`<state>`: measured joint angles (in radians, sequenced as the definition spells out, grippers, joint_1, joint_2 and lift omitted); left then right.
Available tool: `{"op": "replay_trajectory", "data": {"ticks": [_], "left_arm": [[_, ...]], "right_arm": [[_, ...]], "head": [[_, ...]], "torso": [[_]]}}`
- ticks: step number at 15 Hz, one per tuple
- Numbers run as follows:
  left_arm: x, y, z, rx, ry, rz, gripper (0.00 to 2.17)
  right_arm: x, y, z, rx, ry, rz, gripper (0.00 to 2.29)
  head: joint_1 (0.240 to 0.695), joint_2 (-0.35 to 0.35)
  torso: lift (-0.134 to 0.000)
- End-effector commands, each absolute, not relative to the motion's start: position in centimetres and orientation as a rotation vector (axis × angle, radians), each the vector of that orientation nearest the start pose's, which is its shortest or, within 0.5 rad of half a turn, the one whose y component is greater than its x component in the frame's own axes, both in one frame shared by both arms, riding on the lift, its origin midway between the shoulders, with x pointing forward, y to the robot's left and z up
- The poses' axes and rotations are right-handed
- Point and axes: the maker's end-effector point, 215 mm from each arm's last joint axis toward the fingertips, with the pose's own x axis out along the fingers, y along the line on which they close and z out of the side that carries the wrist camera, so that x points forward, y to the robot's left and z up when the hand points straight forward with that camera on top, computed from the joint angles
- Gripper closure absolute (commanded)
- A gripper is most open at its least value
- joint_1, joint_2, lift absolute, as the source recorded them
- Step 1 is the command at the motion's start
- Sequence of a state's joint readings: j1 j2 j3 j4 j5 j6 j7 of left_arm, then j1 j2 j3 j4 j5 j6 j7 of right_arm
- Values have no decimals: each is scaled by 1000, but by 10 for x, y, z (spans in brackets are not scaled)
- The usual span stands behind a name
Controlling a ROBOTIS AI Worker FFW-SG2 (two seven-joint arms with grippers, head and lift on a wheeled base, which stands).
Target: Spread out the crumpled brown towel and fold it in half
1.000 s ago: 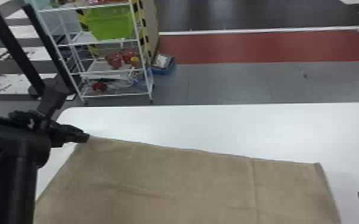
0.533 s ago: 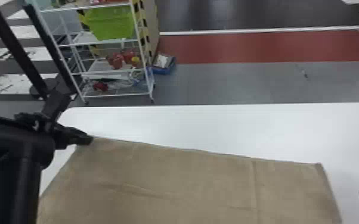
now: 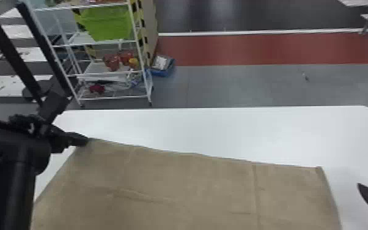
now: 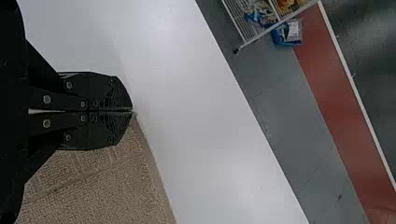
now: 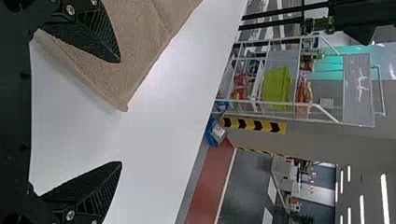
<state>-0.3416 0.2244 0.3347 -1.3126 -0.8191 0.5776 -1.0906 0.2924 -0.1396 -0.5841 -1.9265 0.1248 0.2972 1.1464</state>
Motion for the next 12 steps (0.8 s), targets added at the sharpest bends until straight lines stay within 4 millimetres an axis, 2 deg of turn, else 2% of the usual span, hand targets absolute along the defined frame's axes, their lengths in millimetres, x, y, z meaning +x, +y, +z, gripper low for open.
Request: {"op": "replay_trajectory", "data": {"ticks": [1,7,10,12], "left_arm": [[551,439,-459,367,881,-346,1882],[549,439,-462,379,878,-354,1882],[550,440,-460,387,869,-357,1882],[552,440,-458,395,861,-362,1882]], "right_arm": [[430,-363,-397,-161,406,555,113],[472,-320,-451,-143,482,601,164],[477,-299,-465,-163,505,632,218],[478,-294,-473,-168,525,644,265]], "head": [[695,82],[695,101],[695,126],[695,145]], "torso": [[-122],[-122],[-122],[-122]]}}
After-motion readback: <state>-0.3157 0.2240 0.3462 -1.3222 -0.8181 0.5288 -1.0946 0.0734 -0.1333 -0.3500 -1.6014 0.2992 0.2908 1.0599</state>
